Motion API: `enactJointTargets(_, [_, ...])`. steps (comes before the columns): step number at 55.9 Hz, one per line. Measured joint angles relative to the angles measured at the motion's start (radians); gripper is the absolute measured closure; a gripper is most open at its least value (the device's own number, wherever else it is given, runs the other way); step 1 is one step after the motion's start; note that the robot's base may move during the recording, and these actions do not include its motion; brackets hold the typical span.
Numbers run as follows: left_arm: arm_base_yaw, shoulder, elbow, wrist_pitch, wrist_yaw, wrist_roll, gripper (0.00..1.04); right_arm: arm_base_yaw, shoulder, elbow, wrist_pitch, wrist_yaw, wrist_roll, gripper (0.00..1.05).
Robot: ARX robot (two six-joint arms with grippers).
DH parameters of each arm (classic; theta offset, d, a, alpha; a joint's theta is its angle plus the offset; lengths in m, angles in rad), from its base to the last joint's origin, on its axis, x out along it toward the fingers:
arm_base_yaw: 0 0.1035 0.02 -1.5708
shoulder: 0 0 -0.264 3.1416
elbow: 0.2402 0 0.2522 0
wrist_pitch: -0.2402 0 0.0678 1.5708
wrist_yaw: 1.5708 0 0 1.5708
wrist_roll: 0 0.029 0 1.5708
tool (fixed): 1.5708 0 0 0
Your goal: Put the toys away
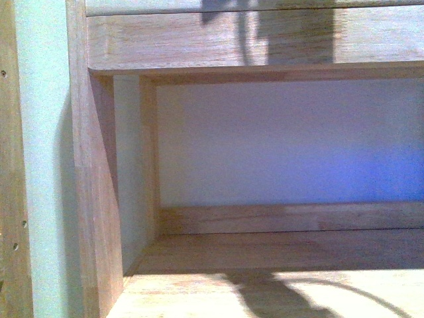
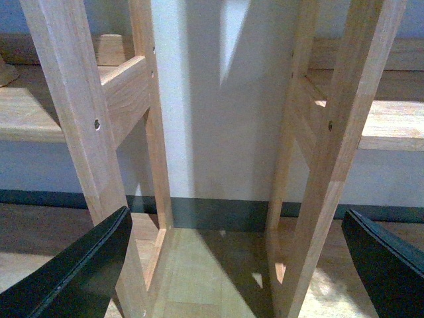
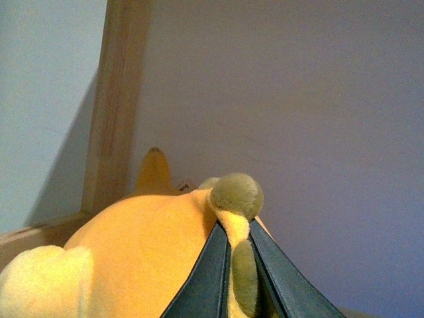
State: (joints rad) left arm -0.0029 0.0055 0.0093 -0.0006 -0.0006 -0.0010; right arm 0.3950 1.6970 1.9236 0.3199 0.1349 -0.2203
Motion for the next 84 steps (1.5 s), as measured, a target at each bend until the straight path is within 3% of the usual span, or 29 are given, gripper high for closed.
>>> enactJointTargets(20, [0.0,0.0,0.0,0.0,0.0,0.0,0.06,0.088,0.109,0.135,-0.014,0.051,0.0,0.99])
enactJointTargets(47, [0.0,0.0,0.0,0.0,0.0,0.0,0.06,0.192,0.126,0.152,-0.001,0.126,-0.002,0.99])
enactJointTargets(80, [0.0,0.0,0.0,0.0,0.0,0.0,0.06,0.159,0.056,-0.005,0.061,0.157,-0.005,0.98])
enactJointTargets(84, [0.0,0.0,0.0,0.0,0.0,0.0,0.06,0.156,0.056,-0.005,0.058,0.156,-0.008,0.88])
